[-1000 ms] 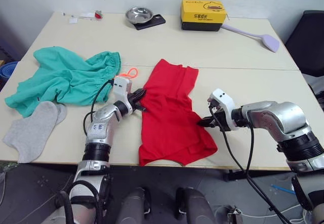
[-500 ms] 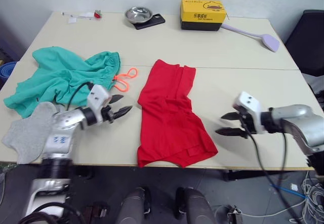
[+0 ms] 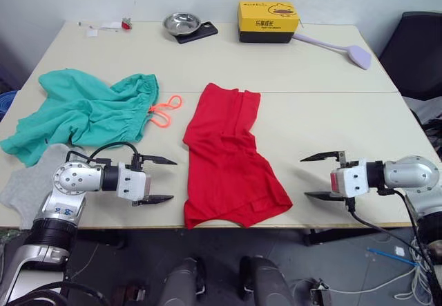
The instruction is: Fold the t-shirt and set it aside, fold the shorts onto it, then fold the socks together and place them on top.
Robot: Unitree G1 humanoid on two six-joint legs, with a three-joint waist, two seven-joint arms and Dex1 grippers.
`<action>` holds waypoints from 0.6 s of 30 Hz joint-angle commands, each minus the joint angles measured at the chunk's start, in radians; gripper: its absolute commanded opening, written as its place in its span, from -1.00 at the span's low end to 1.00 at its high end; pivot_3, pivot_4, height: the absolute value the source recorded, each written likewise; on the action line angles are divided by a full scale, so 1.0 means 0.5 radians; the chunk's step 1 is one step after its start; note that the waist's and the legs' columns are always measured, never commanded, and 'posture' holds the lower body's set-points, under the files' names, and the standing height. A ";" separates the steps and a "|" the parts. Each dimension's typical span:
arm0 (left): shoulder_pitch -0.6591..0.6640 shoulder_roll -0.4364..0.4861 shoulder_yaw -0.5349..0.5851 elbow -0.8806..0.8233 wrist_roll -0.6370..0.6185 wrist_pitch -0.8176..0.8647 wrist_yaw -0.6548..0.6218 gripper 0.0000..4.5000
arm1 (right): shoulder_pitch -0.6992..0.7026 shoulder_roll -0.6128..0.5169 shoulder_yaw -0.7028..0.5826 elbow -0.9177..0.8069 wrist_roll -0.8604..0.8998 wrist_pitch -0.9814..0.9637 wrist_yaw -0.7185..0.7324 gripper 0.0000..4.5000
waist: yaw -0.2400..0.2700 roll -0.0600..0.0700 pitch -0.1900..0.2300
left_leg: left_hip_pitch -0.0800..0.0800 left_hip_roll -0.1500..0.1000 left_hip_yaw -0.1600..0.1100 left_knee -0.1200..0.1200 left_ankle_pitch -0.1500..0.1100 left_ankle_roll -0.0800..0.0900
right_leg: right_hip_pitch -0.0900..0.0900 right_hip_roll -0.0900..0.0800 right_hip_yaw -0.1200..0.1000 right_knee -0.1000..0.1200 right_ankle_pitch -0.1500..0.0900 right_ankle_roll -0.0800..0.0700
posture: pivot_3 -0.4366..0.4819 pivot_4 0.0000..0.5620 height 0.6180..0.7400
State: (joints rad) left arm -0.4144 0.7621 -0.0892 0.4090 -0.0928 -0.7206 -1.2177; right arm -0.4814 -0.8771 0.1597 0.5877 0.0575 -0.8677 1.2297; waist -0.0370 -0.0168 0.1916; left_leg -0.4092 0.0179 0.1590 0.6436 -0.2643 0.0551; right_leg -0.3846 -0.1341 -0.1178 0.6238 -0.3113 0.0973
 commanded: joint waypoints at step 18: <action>-0.086 -0.251 -0.373 -0.015 -0.106 -0.031 -0.228 0.70 | -0.091 0.358 0.377 -0.164 0.099 -0.106 0.185 0.83 | -0.010 0.004 -0.003 | 0.019 0.000 -0.003 -0.011 -0.002 0.001 | 0.016 -0.001 -0.001 -0.004 -0.002 -0.004 | -0.05 -0.47 1.00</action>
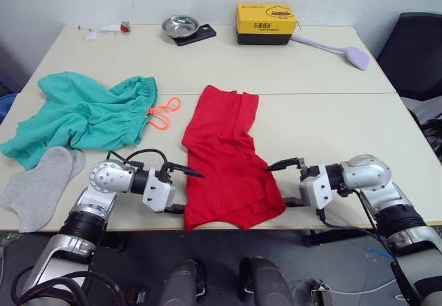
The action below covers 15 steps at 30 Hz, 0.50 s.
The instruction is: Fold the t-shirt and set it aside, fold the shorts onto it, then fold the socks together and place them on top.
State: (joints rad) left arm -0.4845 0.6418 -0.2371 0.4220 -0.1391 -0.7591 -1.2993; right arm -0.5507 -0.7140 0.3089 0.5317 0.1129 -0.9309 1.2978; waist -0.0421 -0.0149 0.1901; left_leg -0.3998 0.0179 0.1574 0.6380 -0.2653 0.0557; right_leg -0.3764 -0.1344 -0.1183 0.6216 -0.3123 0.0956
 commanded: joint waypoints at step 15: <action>0.310 0.103 -0.013 -0.351 -0.314 0.529 -0.238 -1.00 | 0.203 -0.052 0.036 -0.410 0.152 0.306 0.066 -0.98 | 0.015 0.008 0.005 | -0.006 0.000 -0.002 0.001 0.000 0.000 | -0.005 -0.002 -0.001 0.000 0.000 -0.001 | -0.05 -0.47 1.00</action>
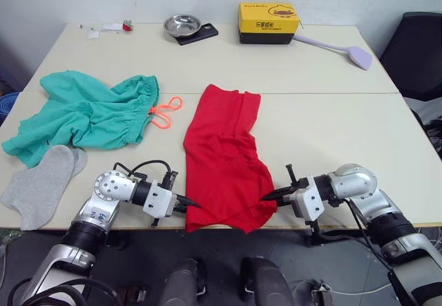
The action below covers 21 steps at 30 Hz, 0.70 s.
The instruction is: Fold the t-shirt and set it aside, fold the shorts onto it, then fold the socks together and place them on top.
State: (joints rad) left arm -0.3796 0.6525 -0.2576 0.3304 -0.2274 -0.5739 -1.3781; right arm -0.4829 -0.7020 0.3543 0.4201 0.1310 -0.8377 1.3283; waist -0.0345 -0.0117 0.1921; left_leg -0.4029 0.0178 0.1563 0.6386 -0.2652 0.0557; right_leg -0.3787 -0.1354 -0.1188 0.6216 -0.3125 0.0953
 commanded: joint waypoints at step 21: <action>0.615 0.533 0.575 -1.108 -0.922 1.635 0.173 -1.00 | 0.663 -0.583 -0.379 -1.467 0.882 1.704 -0.038 -0.98 | 0.017 0.016 0.011 | -0.004 -0.001 -0.008 -0.014 0.002 -0.007 | -0.004 -0.001 -0.003 -0.008 -0.005 -0.009 | -0.05 -0.47 1.00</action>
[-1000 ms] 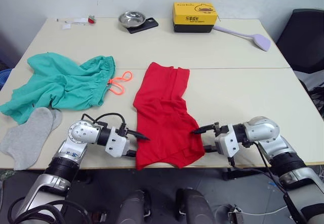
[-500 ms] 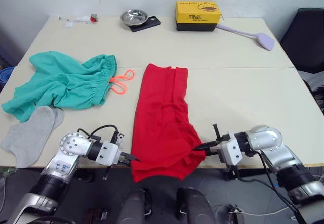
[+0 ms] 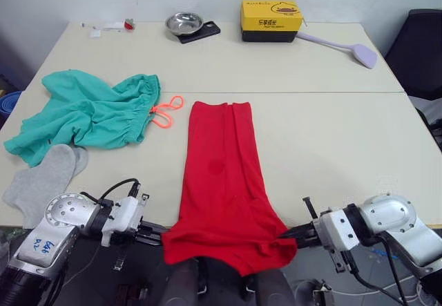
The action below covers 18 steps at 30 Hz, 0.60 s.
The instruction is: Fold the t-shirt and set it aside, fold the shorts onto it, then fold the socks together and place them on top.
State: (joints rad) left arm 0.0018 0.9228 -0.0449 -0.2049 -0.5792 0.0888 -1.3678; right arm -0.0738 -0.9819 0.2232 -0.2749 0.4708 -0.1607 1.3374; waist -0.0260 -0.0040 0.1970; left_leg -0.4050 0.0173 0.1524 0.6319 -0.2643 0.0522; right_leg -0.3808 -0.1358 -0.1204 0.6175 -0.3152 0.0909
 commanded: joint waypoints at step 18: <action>-1.949 -0.828 0.177 2.108 0.340 0.353 0.968 -1.00 | -1.865 1.016 -0.108 2.109 -0.671 0.382 -1.029 -0.98 | -0.008 -0.009 0.009 | -0.042 -0.004 0.008 0.030 0.024 0.023 | -0.030 0.009 -0.020 0.028 0.008 0.013 | -0.05 -0.47 1.00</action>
State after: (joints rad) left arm -0.9381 0.5058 0.0208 0.8011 -0.4434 0.3262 -0.9068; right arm -0.9766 -0.4711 0.1949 0.7301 0.1684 0.0645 0.8786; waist -0.0301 -0.0085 0.2016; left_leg -0.4260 0.0149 0.1567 0.6472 -0.2524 0.0640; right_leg -0.3957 -0.1311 -0.1306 0.6313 -0.3110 0.0983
